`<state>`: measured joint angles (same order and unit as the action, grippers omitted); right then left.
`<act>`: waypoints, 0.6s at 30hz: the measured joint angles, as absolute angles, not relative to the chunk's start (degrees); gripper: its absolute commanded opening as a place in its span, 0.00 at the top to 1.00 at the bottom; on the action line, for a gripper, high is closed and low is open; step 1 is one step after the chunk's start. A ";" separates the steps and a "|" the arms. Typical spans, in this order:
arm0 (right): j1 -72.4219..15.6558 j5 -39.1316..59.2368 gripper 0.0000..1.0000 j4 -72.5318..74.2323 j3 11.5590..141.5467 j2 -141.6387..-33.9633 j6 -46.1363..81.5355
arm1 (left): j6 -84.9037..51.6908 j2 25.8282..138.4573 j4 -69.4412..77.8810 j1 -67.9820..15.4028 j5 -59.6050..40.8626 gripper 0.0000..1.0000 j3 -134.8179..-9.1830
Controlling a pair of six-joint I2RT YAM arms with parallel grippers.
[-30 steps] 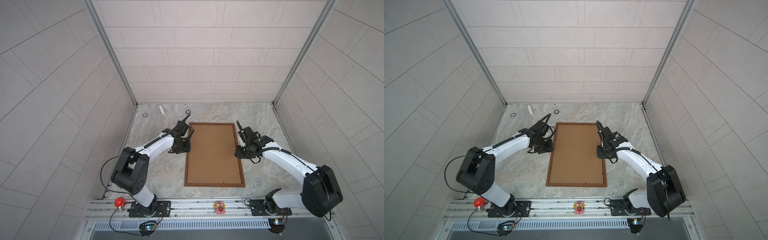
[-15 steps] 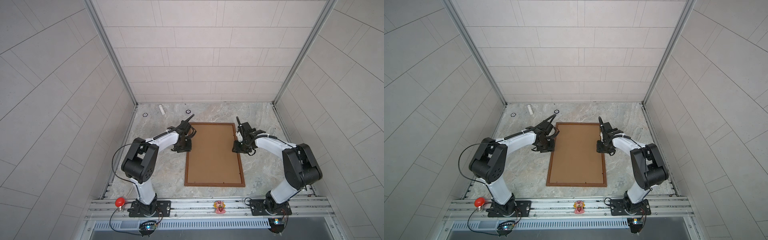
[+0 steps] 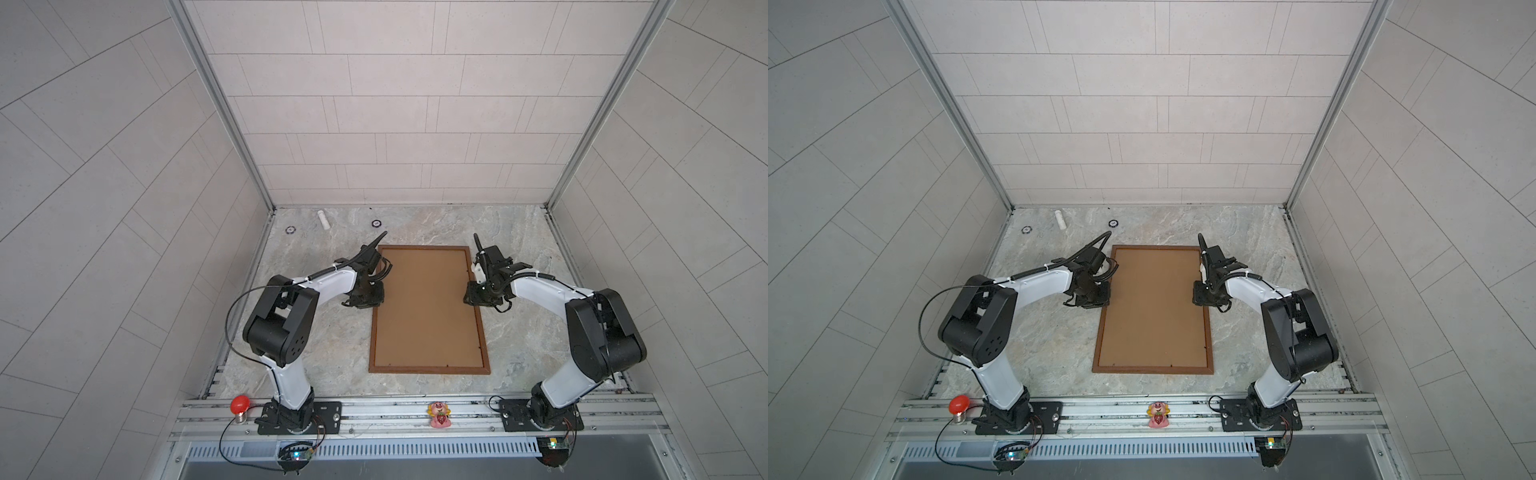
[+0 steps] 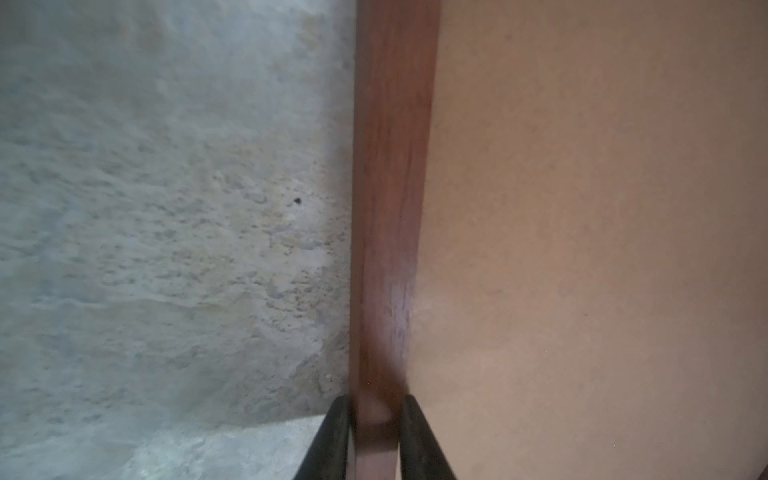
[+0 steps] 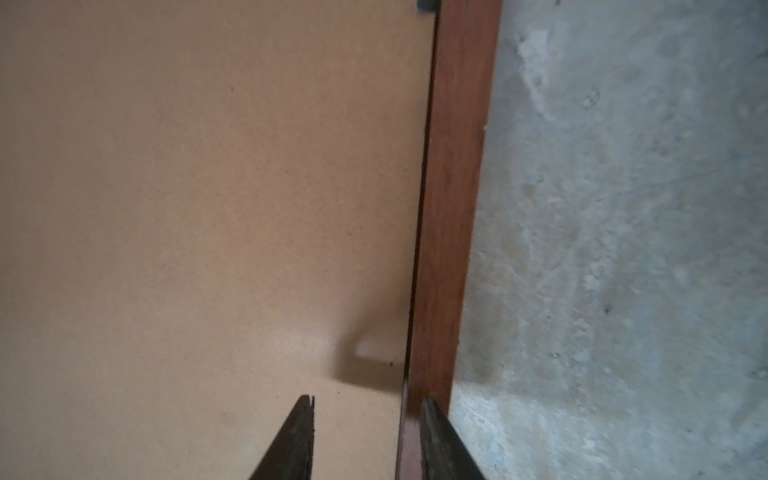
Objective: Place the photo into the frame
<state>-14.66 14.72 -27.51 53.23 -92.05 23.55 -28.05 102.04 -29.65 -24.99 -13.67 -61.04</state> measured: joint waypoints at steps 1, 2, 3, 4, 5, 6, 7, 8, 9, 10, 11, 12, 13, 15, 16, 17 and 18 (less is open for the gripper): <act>-14.39 14.57 0.60 -27.53 52.95 -91.74 23.42 | -28.10 102.00 -29.61 -24.99 -13.45 0.81 -60.97; -14.06 14.26 0.60 -27.73 52.75 -91.48 23.27 | -28.23 101.86 -29.50 -24.99 -13.30 0.82 -60.86; -13.74 13.85 0.60 -27.94 52.51 -91.46 23.09 | -28.34 101.69 -29.32 -24.99 -12.99 0.84 -60.69; -13.54 13.72 0.60 -28.16 52.23 -91.46 22.96 | -28.47 101.56 -29.19 -24.99 -12.73 0.86 -60.58; -13.30 13.37 0.60 -28.42 51.75 -91.50 22.87 | -28.49 101.45 -29.06 -24.99 -12.53 0.87 -60.40; -13.13 13.17 0.61 -28.62 51.27 -91.50 22.85 | -28.49 101.41 -28.97 -25.06 -12.29 0.88 -60.36; -13.10 13.08 0.61 -28.73 50.87 -91.50 22.83 | -28.49 101.41 -28.95 -25.06 -12.21 0.88 -60.34; -13.08 13.10 0.62 -28.64 50.43 -91.53 22.87 | -28.49 101.41 -28.95 -25.04 -12.19 0.88 -60.34; -13.06 13.17 0.64 -28.36 50.30 -91.48 22.83 | -28.49 101.36 -28.93 -25.04 -12.16 0.88 -60.25; -13.06 13.32 0.64 -28.10 50.22 -91.48 22.81 | -28.49 101.23 -28.88 -25.04 -12.10 0.89 -60.05; -13.06 13.54 0.65 -27.86 50.13 -91.48 22.79 | -28.51 101.03 -28.84 -25.04 -12.10 0.89 -59.72; -13.06 13.80 0.67 -27.64 50.00 -91.42 22.76 | -28.53 100.77 -28.53 -25.04 -12.08 0.89 -59.35; -13.06 14.06 0.69 -27.40 49.80 -91.35 22.72 | -28.56 100.53 -28.25 -25.04 -12.03 0.89 -58.98; -13.06 14.87 0.70 -26.74 49.23 -91.00 22.81 | -28.64 99.90 -27.70 -25.04 -11.88 0.90 -58.15; -13.06 15.33 0.71 -26.39 48.95 -90.83 22.87 | -28.67 99.59 -27.62 -25.04 -11.77 0.90 -57.76; -13.08 15.94 0.72 -25.80 48.40 -90.56 22.96 | -28.69 99.24 -27.64 -25.04 -11.64 0.90 -57.39; -13.08 16.67 0.74 -25.10 47.79 -90.26 23.14 | -28.69 98.94 -27.68 -25.04 -11.46 0.90 -57.01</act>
